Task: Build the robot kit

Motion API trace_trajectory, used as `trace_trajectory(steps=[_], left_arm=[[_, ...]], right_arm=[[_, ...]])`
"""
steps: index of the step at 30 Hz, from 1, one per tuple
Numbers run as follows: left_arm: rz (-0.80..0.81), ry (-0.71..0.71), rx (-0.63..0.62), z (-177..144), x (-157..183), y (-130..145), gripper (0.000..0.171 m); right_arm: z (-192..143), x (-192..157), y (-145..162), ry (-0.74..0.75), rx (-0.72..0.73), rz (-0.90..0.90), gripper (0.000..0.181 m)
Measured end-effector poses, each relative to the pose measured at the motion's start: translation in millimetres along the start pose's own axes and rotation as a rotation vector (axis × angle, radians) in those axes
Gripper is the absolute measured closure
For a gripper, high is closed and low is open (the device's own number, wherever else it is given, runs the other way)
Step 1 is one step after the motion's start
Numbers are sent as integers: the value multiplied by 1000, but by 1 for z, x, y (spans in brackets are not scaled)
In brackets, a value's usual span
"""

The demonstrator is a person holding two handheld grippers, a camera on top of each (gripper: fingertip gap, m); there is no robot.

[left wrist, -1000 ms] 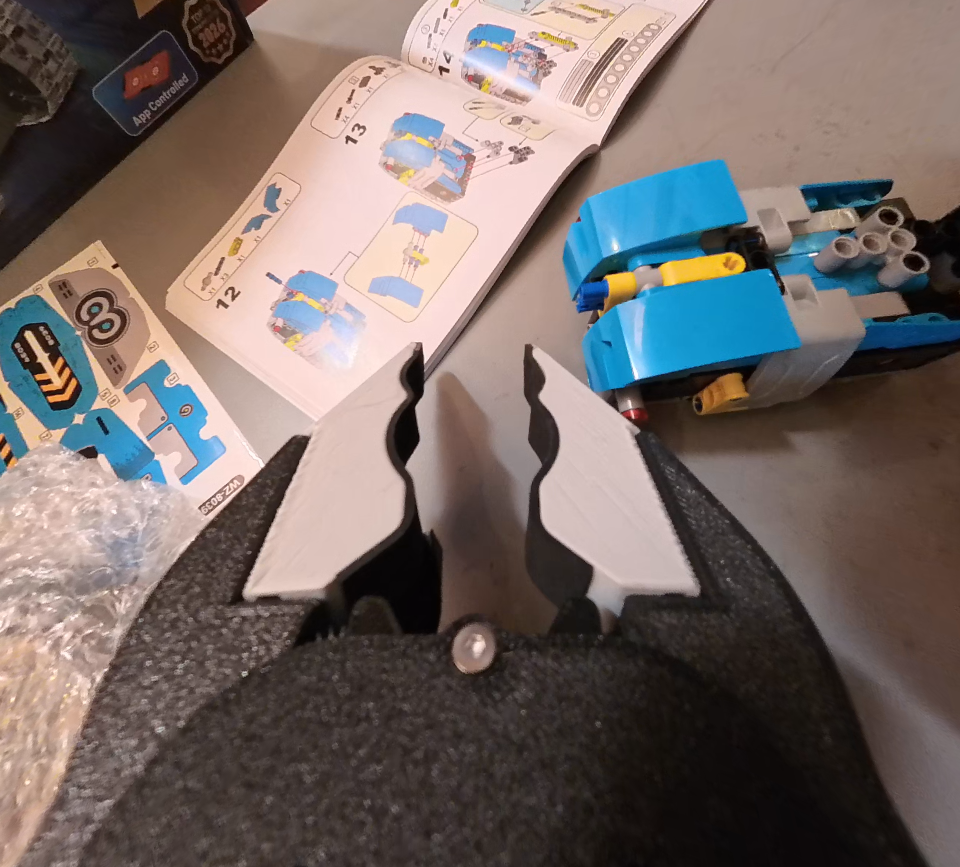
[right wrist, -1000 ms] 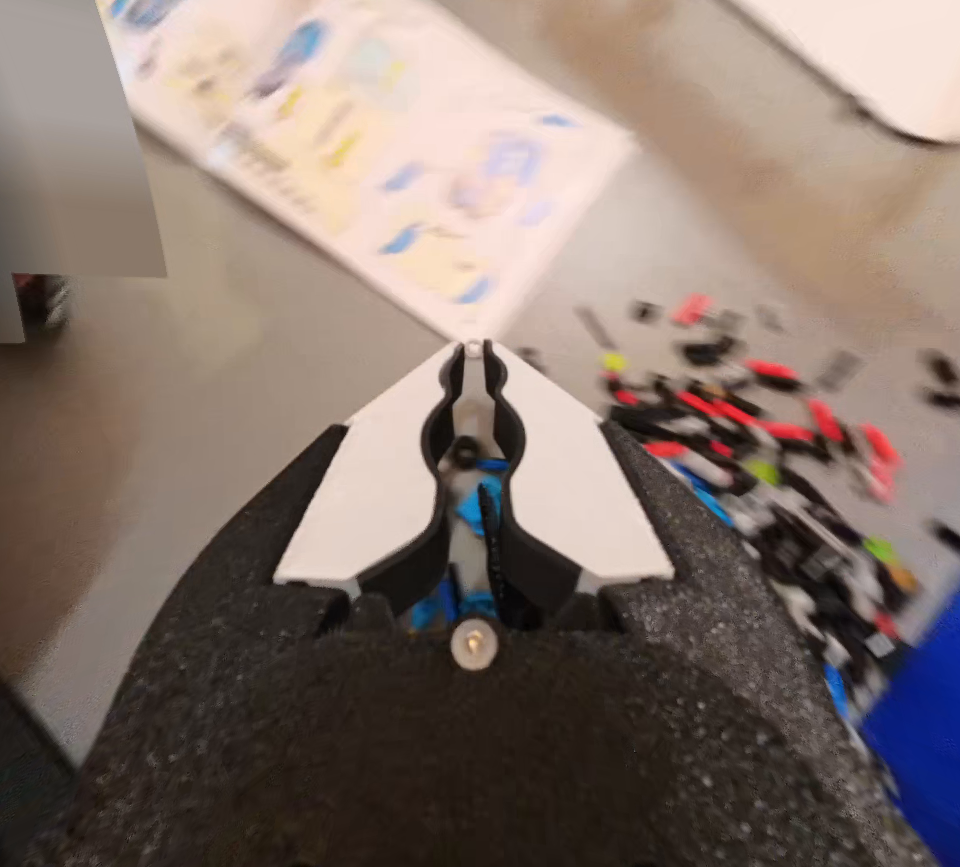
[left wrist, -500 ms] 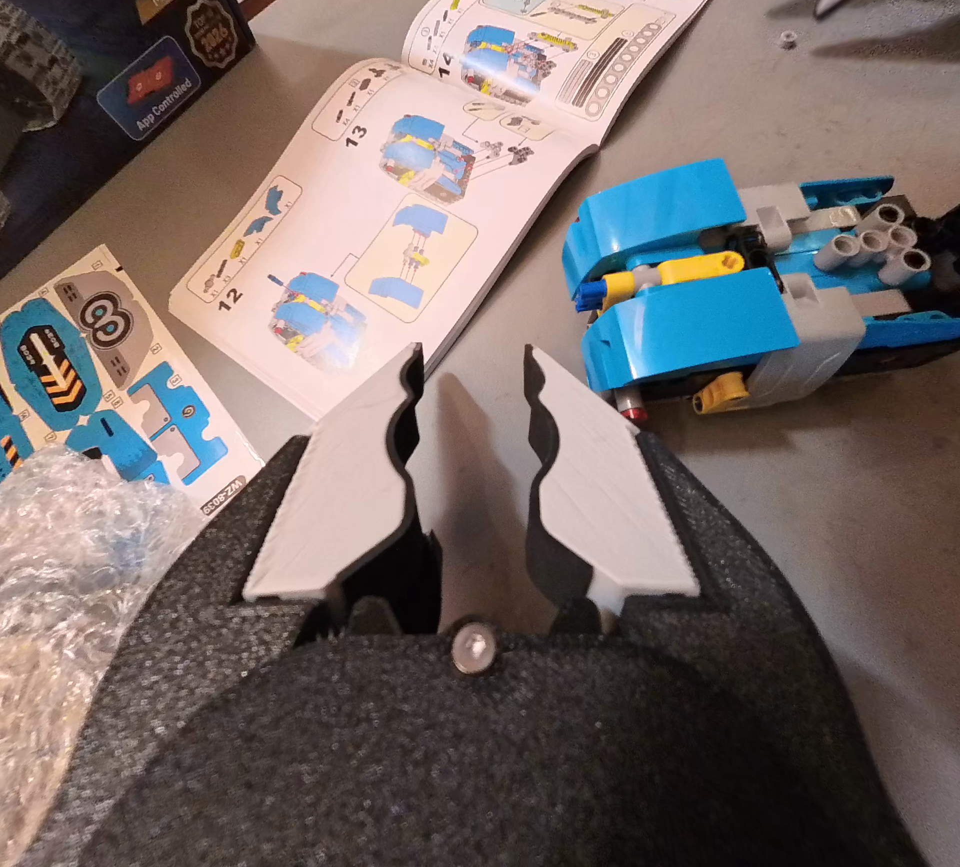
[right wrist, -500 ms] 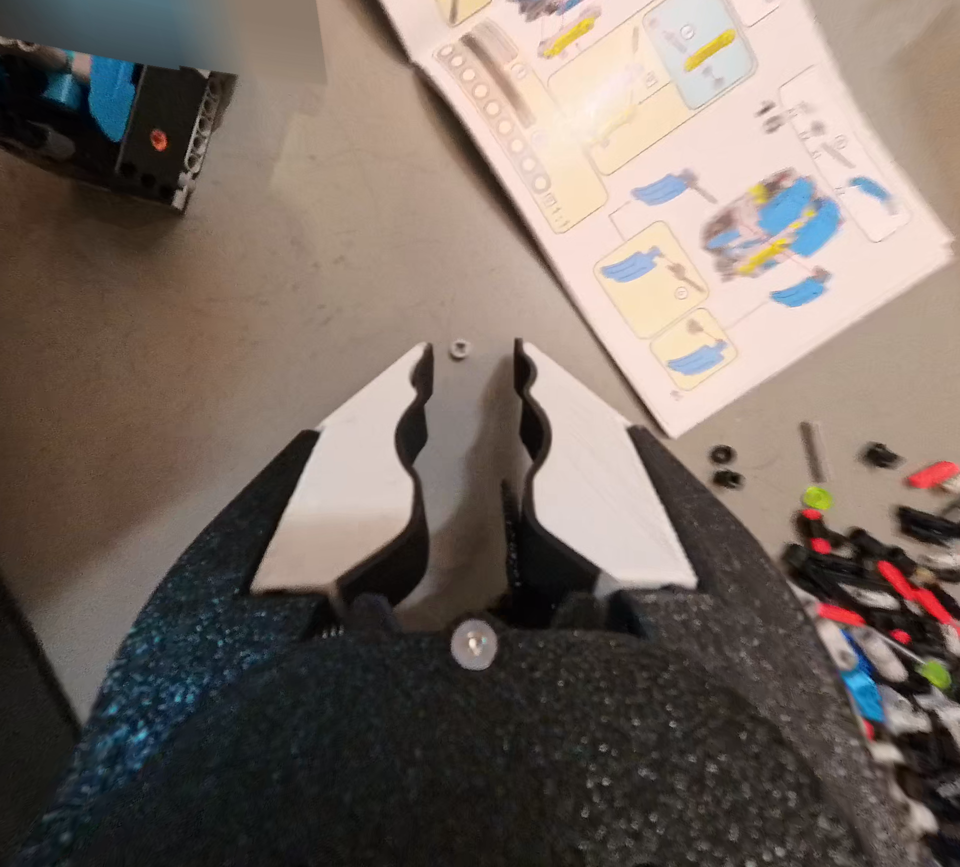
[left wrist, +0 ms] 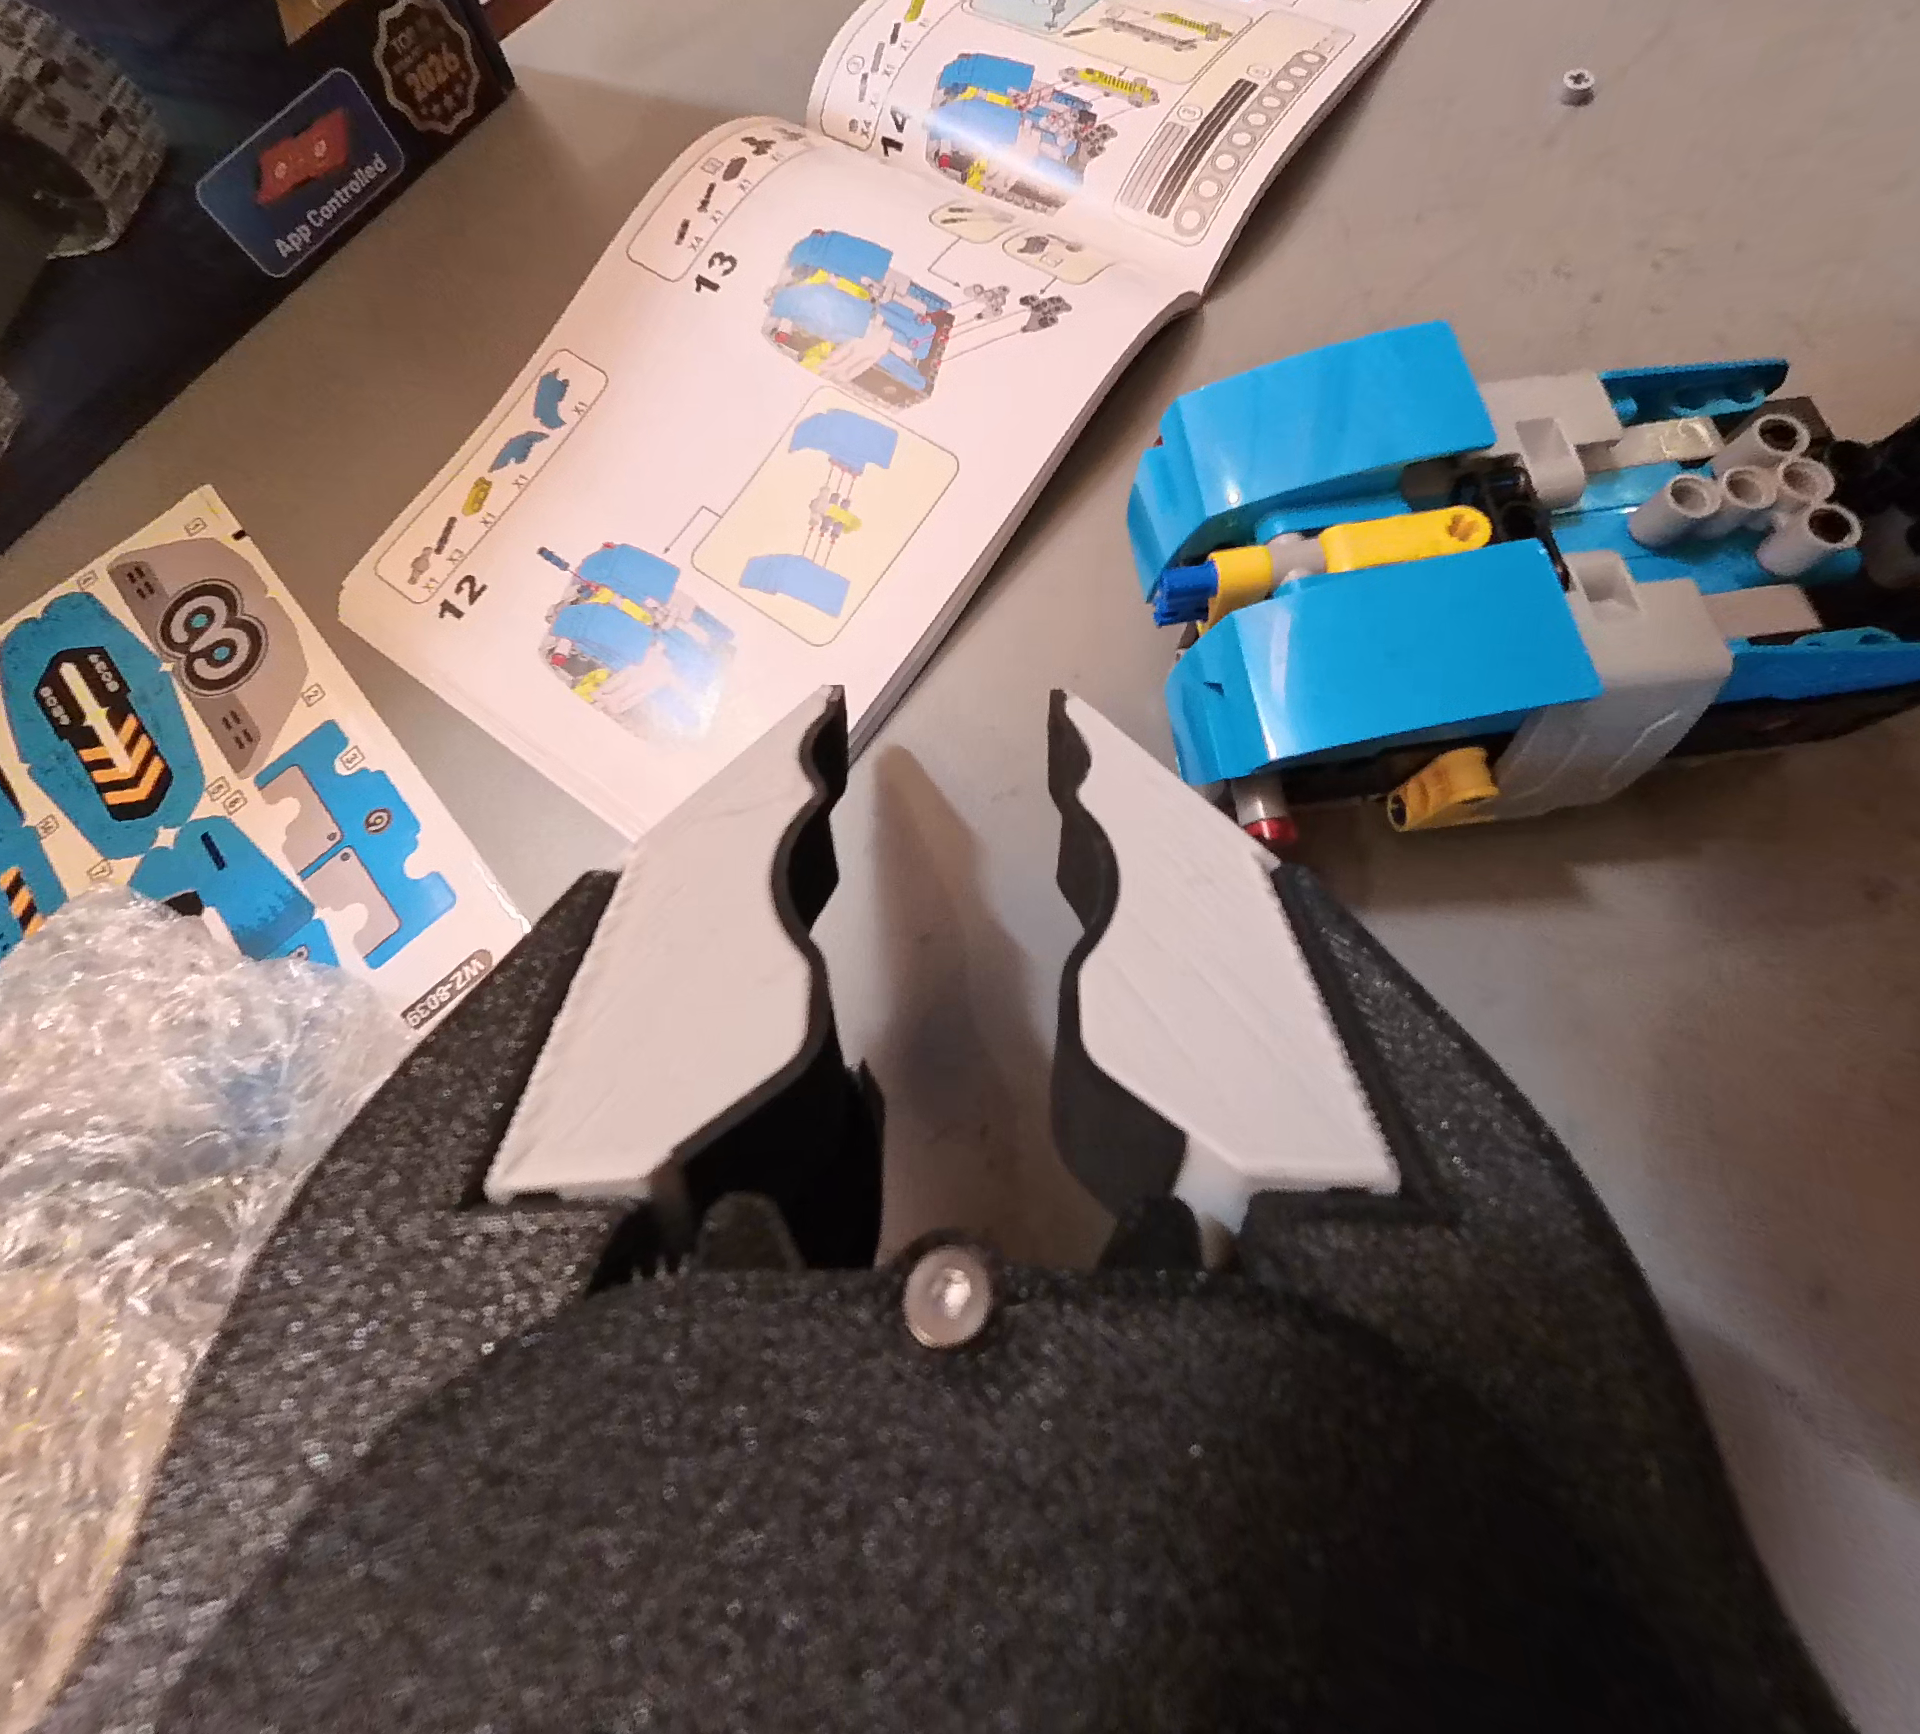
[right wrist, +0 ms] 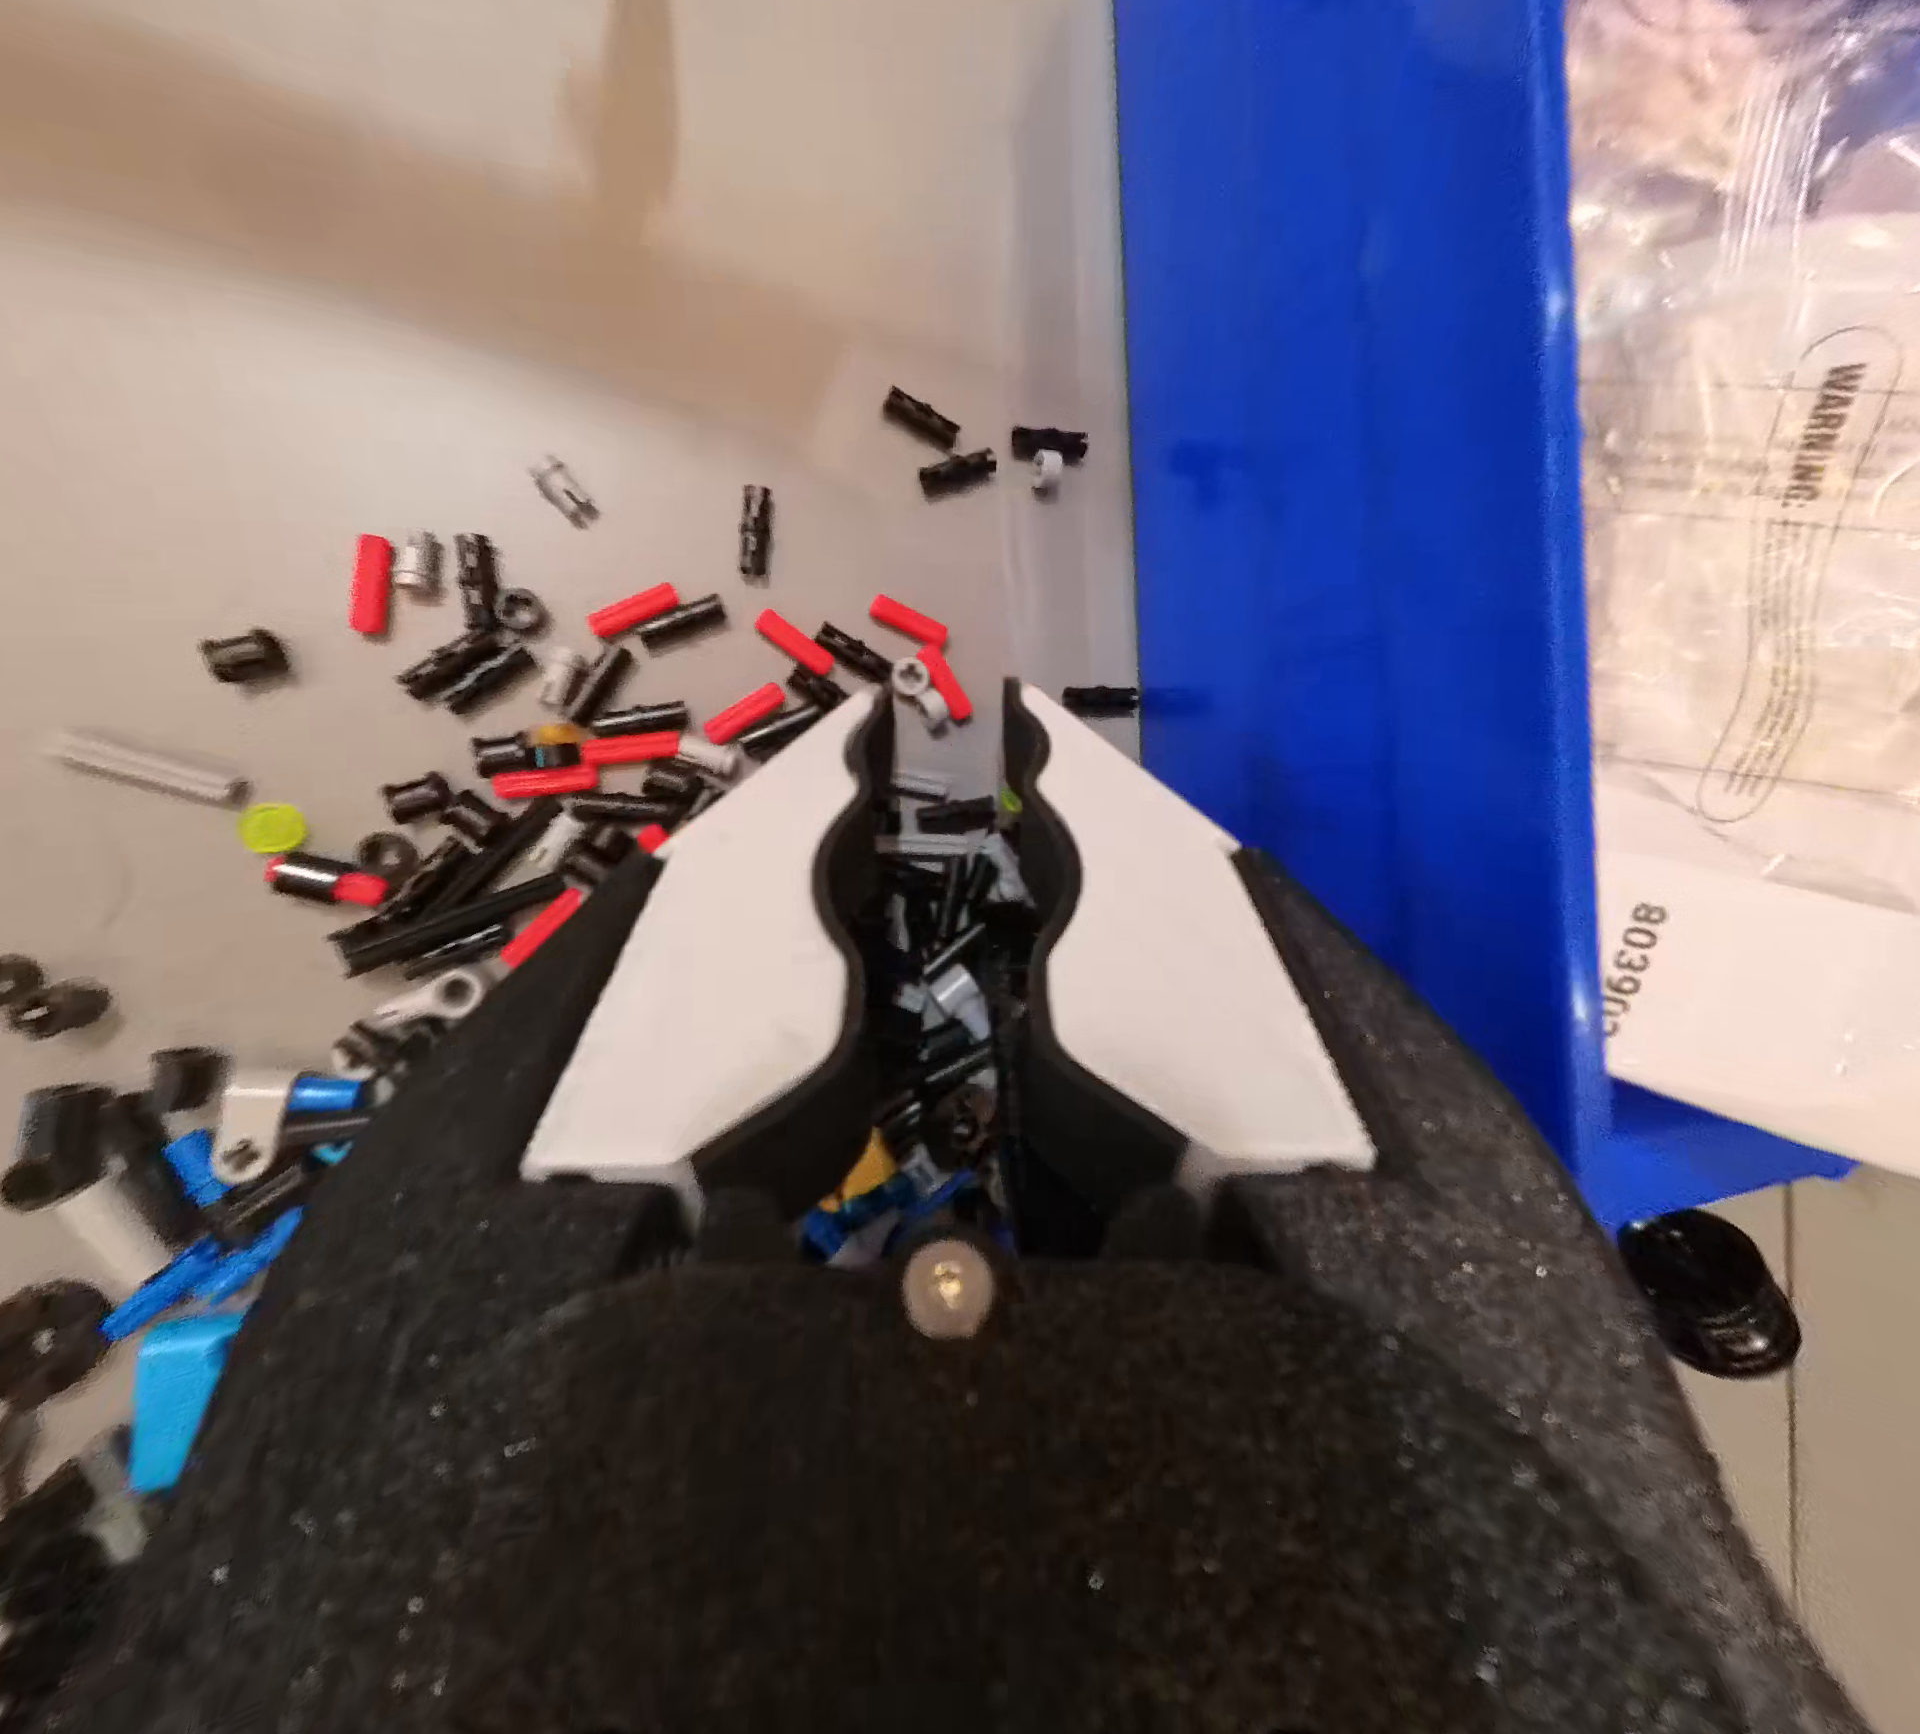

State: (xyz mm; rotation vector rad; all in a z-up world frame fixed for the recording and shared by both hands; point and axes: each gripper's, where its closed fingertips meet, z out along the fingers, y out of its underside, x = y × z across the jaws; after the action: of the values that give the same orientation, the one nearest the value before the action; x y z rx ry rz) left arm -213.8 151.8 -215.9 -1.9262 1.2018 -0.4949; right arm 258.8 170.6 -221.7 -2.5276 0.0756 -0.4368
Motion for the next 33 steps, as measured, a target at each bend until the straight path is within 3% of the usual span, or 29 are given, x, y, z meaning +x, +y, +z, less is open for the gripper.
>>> trace_trajectory(steps=[5,8,16,18,20,22,24,27,33], left_arm=[[1,0,1,0,0,0,133],[2,-1,0,0,0,0,133],[4,-1,-1,0,0,0,133],[2,0,-3,0,0,0,133],[1,1,-4,0,0,0,133],[1,0,-4,0,0,1,133],[3,-1,-4,0,0,1,133],[5,-2,-4,0,0,0,133],[5,-2,-5,0,0,0,133]], right_arm=[[4,3,2,10,-19,-5,164],[5,4,5,30,-34,-26,177],[-12,0,-2,1,14,-55,177],[-30,-30,-14,-154,106,-93,177],[-56,-88,-17,-440,171,-180,177],[-92,-156,2,-772,174,-330,177],[-118,-201,27,-945,135,-476,177],[-125,-224,47,-947,103,-630,177],[-113,-223,58,-910,42,-653,177]])
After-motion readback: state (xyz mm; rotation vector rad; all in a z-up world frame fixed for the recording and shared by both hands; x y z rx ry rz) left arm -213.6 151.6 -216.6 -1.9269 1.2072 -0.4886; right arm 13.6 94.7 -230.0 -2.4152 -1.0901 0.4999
